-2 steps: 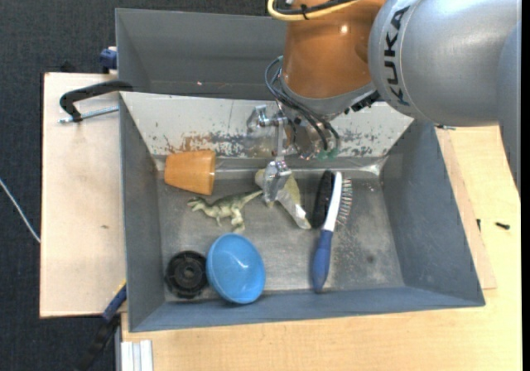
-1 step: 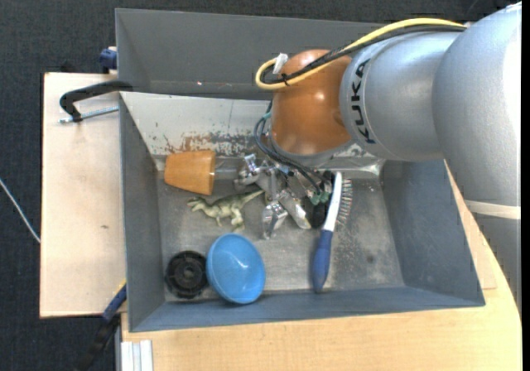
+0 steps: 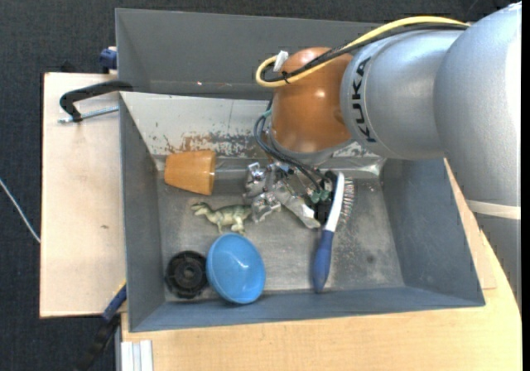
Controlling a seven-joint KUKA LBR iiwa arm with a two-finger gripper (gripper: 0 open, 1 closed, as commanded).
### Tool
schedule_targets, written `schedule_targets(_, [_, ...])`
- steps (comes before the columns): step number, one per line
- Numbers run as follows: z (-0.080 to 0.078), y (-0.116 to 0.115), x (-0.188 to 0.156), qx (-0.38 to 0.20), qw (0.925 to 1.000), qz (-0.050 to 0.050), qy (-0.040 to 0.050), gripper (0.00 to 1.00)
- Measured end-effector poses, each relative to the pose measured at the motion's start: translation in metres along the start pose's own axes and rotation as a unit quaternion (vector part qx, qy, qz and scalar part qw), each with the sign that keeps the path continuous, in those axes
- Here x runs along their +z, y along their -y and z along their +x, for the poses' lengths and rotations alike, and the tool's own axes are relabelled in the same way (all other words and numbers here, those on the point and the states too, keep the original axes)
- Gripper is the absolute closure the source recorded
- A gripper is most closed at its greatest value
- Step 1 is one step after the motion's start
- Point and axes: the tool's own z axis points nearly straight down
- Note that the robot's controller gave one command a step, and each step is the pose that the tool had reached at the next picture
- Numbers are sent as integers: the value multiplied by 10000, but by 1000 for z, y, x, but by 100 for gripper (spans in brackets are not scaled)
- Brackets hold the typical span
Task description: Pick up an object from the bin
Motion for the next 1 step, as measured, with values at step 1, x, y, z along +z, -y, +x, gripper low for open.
schedule_targets(1, [-11,-16,-125,-202,9998,17,70,100])
